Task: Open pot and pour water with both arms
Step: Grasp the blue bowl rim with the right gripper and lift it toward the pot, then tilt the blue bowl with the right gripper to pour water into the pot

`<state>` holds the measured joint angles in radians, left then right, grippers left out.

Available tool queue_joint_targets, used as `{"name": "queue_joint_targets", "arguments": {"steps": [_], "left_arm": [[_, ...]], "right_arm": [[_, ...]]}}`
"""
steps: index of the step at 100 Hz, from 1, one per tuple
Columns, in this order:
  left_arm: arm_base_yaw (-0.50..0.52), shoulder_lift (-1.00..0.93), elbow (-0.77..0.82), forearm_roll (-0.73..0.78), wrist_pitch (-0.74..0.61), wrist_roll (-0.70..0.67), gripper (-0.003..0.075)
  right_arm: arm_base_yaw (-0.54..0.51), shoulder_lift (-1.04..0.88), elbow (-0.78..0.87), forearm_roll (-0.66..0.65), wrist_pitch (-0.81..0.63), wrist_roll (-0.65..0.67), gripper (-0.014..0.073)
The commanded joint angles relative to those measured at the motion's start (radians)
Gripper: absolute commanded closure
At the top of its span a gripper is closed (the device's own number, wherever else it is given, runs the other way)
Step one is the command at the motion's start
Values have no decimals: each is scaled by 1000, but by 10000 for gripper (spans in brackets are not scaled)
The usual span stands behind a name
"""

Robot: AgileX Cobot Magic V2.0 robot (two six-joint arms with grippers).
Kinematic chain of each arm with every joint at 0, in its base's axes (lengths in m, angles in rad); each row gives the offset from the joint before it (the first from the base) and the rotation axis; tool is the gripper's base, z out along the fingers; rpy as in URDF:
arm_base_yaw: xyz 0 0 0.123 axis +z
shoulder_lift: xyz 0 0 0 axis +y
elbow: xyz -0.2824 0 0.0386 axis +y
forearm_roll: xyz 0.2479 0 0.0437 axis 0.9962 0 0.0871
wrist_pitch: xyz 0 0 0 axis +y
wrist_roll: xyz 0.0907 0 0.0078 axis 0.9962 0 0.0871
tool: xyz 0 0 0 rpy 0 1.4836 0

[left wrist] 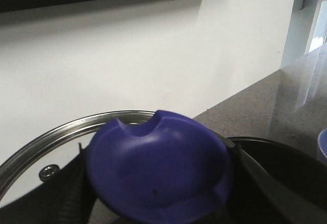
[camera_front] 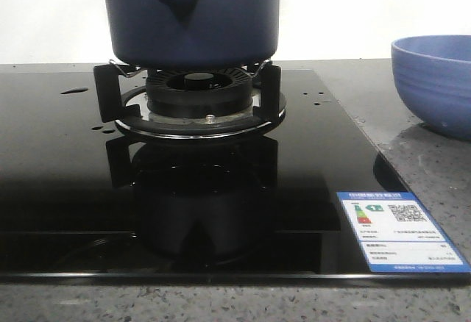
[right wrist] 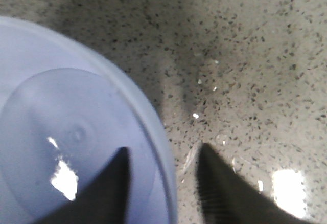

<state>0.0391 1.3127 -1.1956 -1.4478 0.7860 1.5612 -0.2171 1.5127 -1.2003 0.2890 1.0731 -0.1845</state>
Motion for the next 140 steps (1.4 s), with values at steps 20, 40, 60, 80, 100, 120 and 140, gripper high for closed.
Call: {"name": "queue_joint_targets", "arguments": {"steps": [20, 40, 60, 80, 100, 120, 140], "left_arm": [[3, -37, -40, -81, -67, -6, 335], [3, -37, -40, -81, -124, -28, 342], [3, -37, -40, -81, -167, -31, 342], [3, -33, -34, -81, -193, -31, 342], [3, -33, -32, -92, -230, -31, 342], [3, -33, -32, -96, -267, -31, 342], [3, -33, -32, -96, -299, -31, 342]], "right_arm": [[-6, -33, -35, 24, -26, -10, 666], [-6, -47, -142, 83, 53, -18, 653], [28, -47, -346, 133, 152, -18, 648], [138, -20, -532, 183, 160, -16, 648], [296, 57, -698, 185, 126, 2, 648], [437, 146, -788, 187, 15, 9, 648], [519, 212, -806, 189, -115, 9, 648]]}}
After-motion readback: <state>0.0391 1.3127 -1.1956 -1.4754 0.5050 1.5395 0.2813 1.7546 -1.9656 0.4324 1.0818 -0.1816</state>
